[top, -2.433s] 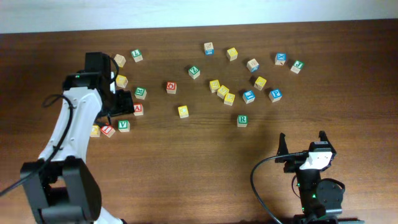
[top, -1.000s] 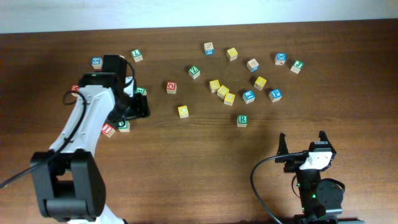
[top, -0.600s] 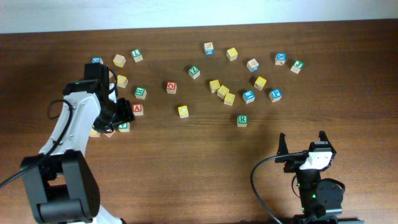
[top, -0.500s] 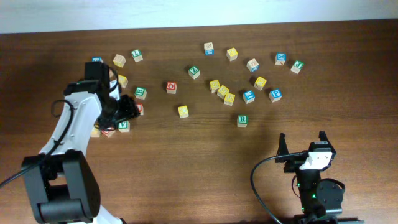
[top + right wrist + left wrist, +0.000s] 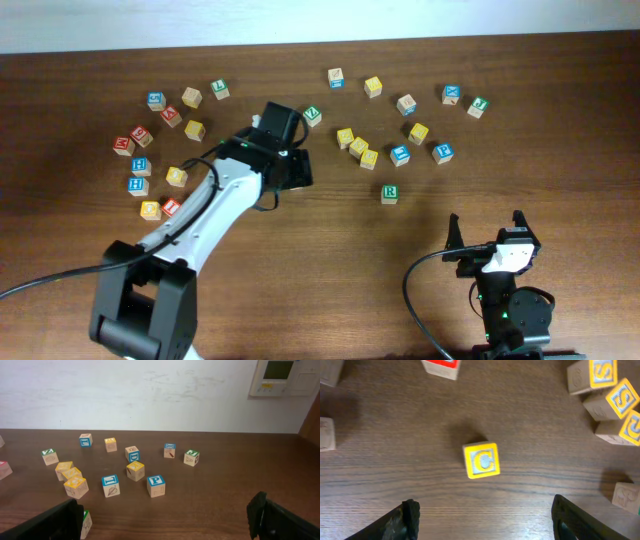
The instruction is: Spell out CVPR
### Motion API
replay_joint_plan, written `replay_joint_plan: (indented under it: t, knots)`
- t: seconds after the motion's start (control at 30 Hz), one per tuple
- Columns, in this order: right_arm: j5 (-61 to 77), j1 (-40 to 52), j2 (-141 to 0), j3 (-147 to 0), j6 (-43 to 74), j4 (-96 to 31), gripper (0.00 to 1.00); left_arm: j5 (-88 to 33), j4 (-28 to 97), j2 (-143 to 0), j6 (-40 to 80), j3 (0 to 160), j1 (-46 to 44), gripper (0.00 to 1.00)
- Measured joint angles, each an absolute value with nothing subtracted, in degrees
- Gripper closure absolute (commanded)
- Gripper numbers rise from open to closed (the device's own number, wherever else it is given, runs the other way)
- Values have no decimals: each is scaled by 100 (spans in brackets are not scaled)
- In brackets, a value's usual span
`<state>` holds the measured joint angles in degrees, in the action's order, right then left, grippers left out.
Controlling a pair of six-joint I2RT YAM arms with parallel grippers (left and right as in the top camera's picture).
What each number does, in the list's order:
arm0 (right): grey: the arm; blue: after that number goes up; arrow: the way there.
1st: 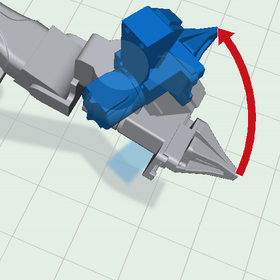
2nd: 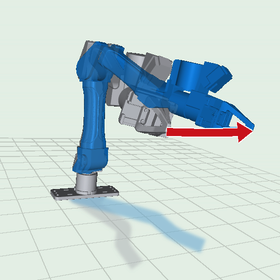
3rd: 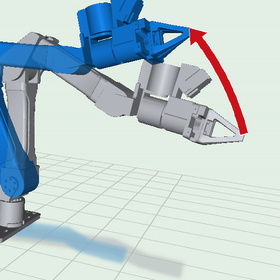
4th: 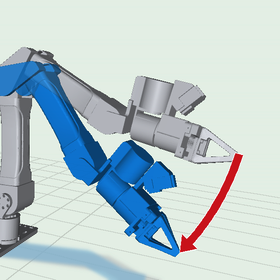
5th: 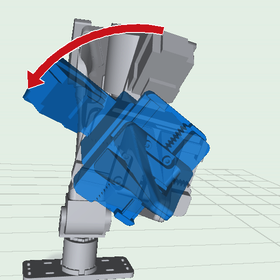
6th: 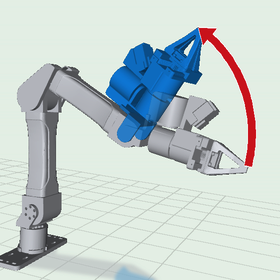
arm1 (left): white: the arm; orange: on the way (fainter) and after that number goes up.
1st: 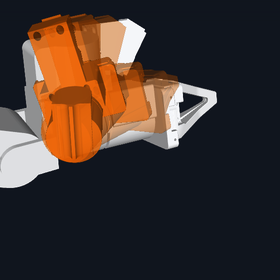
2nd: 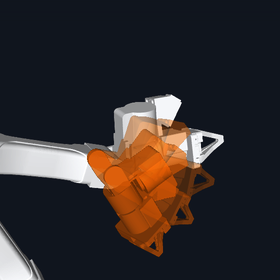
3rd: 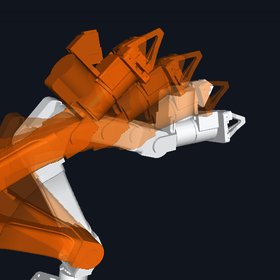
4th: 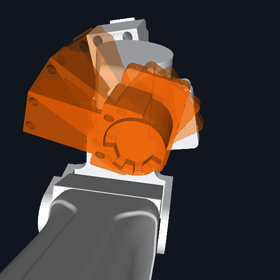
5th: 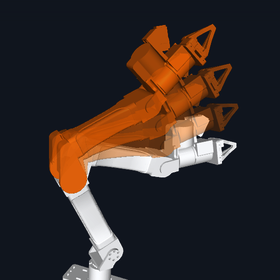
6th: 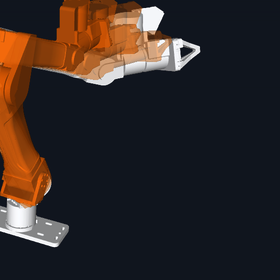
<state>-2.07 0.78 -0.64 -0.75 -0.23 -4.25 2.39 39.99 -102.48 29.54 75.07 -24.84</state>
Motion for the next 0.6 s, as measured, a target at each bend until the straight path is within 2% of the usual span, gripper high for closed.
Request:
replay_joint_plan:
  t: [0.37, 0.47, 0.6]
  knots:
    - [-207, 78, -64, -75, -23, -425, 2, 705, 3802, -10250, 3288, 7507, -2720, 29]
    - [-207, 78, -64, -75, -21, -425, 2, 902, 3662, -10355, 3317, 7507, -2720, 36]
    - [-207, 78, -64, -75, -23, -425, 2, 1015, 3500, -10864, 3492, 7505, -2720, 40]
